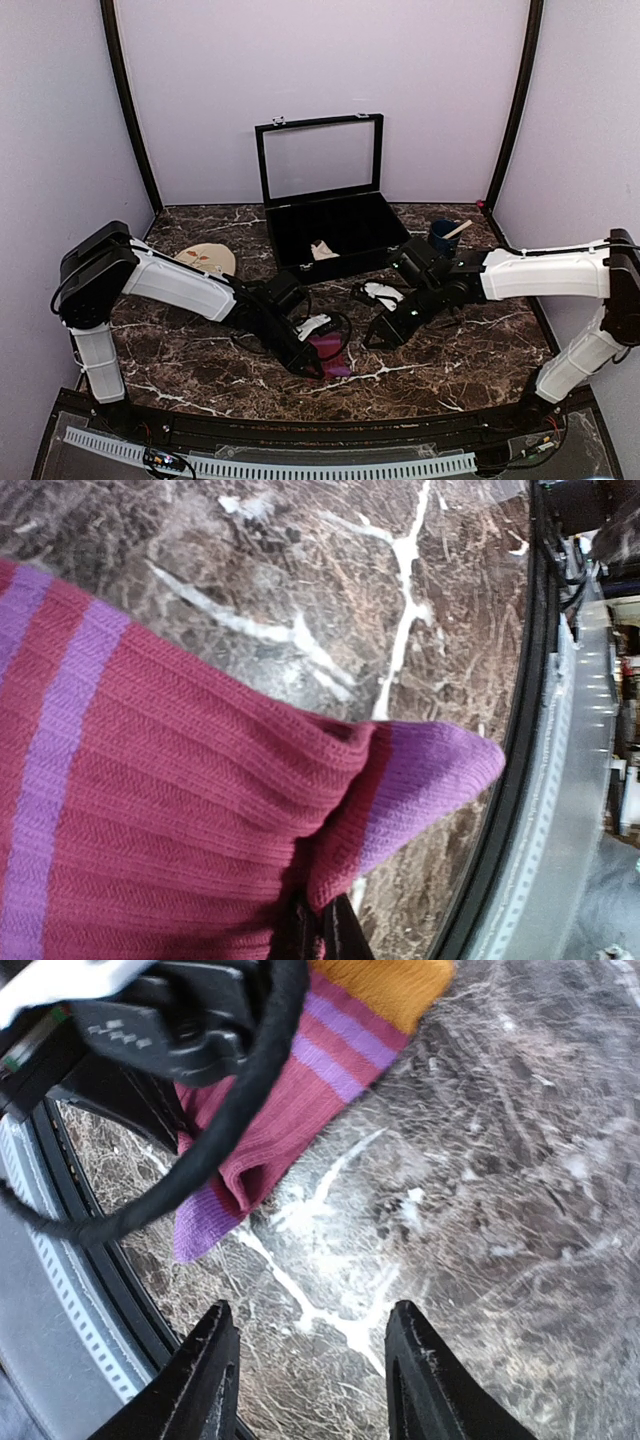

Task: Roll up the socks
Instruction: Roll the sock at the center of the board.

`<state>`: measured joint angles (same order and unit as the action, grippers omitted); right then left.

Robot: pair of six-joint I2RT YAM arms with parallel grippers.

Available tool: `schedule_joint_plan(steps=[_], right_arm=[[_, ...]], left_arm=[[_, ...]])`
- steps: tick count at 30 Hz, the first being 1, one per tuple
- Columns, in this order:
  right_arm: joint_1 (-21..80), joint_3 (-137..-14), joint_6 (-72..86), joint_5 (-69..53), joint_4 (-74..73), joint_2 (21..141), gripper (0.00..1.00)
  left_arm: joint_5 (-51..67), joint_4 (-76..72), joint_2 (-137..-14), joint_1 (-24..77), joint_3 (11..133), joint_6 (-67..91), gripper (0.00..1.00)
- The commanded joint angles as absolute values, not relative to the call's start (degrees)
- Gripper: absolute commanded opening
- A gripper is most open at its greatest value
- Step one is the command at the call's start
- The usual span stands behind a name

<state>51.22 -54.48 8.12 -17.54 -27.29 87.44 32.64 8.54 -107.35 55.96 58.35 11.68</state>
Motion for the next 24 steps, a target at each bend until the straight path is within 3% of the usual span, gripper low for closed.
schedule_joint_plan(steps=[1,15,24], right_arm=[[53.0,-50.2,9.7,-12.7,-21.6,81.5,0.46],[70.0,-46.3,4.1,2.8,-16.8,76.3,0.46],[77.4,-49.1,-1.8,7.3,-16.8,80.6,0.47]], left_arm=[[41.5,10.7,-109.1,54.9,59.8,12.7,0.00],[59.5,11.5,-113.5,49.4,60.7,14.0,0.00],[64.7,13.3,-115.5,47.0,61.2,13.0,0.00]])
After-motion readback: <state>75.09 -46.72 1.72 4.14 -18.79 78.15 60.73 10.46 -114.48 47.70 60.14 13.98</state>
